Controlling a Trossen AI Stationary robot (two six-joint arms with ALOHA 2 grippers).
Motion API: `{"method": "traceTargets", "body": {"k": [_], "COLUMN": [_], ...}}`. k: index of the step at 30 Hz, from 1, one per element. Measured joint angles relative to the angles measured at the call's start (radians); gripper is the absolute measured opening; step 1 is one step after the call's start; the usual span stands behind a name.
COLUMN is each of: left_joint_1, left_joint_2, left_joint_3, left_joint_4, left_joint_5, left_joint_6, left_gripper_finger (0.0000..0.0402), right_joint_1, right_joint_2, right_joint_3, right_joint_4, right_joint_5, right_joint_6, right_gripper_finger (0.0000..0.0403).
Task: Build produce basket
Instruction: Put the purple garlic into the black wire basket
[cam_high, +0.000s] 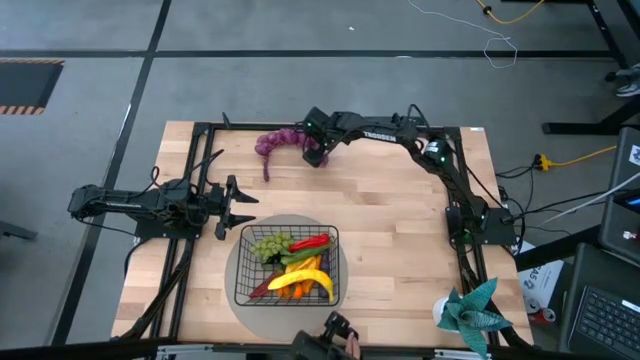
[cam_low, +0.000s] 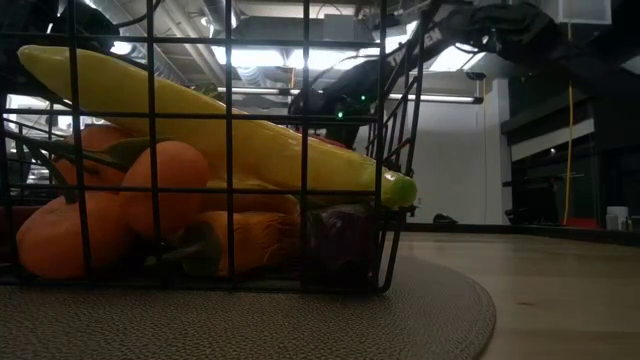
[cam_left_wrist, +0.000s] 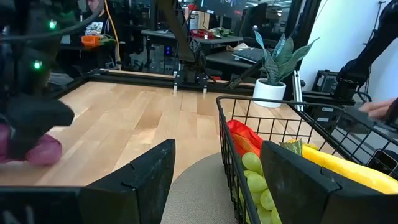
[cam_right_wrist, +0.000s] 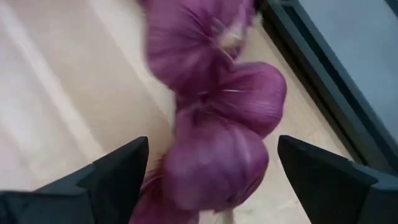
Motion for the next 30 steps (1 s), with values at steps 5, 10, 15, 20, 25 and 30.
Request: {"method": "traceTargets", "body": {"k": [5,10,15,20,25,30], "left_joint_1": [0.000,0.000,0.000,0.000,0.000,0.000], "left_joint_2": [0.000,0.000,0.000,0.000,0.000,0.000], "left_joint_3": [0.000,0.000,0.000,0.000,0.000,0.000], "left_joint_4": [0.000,0.000,0.000,0.000,0.000,0.000], "left_joint_5": [0.000,0.000,0.000,0.000,0.000,0.000], "left_joint_6": [0.000,0.000,0.000,0.000,0.000,0.000], "left_gripper_finger": [0.0231,0.0231,0.0231,0.0231,0.0231,0.0231], "right_joint_1": [-0.011,-0.012,-0.009,-0.003,0.011,0.027], "right_joint_2": [0.011,0.002,0.001,0.001,-0.013,-0.075], "right_joint_3": [0.000,0.012,0.024,0.024,0.024,0.024], "right_joint_4": [0.007,-0.028,-0.119,-0.206,-0.245,-0.286], "right_joint_5": [0.031,0.053,0.054,0.055,0.057,0.064], "right_joint_6": [0.062,0.088,0.062,0.039,0.035,0.026], "right_gripper_finger": [0.0342,0.0271,0.0155,0.0143,0.0143,0.0143]}}
